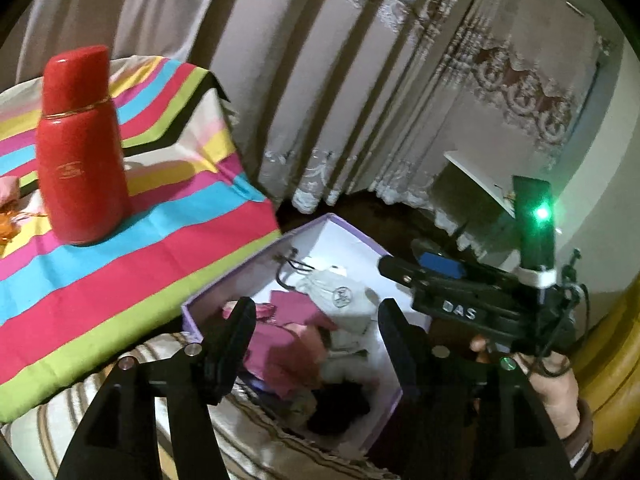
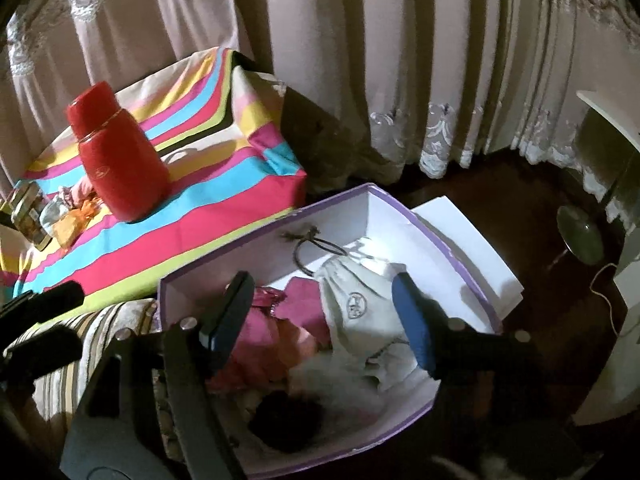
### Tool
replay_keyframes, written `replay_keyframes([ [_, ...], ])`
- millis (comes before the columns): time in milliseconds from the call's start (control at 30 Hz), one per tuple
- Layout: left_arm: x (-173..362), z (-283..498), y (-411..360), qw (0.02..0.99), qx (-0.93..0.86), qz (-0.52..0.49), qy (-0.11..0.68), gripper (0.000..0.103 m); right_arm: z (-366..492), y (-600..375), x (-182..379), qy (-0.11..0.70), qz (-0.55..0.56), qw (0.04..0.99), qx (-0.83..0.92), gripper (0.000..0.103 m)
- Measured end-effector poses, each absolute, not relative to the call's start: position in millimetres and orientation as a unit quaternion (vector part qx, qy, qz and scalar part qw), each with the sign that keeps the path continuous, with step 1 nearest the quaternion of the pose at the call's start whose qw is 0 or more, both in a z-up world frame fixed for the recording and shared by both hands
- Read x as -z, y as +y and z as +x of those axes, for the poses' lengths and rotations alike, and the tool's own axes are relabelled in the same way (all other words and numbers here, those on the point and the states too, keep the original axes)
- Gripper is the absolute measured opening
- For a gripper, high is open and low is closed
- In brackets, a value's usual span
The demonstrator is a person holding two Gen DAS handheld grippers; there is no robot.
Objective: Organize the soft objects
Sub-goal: 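Move both grippers back over the remaining soft items on the bed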
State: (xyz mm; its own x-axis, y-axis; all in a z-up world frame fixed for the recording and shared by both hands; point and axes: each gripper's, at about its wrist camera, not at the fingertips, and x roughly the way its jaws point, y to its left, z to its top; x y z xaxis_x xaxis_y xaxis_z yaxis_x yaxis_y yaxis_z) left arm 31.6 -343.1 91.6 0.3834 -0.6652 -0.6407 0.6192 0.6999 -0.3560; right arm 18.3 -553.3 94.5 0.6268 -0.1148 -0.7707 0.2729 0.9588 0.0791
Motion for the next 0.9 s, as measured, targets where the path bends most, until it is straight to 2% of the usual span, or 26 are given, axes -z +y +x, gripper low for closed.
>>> replay_keyframes([
  [400, -120, 65, -267, 0.889, 0.3, -0.032, 0.345, 0.064, 34, -501, -117, 0.408, 0.042, 0.91, 0.053, 0.074],
  [633, -122, 106, -179, 0.913, 0.215, -0.068, 0.339, 0.064, 54, -456, -125, 0.406, 0.033, 0.913, -0.012, 0.074],
  [900, -106, 157, -66, 0.919, 0.072, -0.16, 0.353, 0.064, 85, -398, -127, 0.415, 0.005, 0.907, -0.066, 0.074],
])
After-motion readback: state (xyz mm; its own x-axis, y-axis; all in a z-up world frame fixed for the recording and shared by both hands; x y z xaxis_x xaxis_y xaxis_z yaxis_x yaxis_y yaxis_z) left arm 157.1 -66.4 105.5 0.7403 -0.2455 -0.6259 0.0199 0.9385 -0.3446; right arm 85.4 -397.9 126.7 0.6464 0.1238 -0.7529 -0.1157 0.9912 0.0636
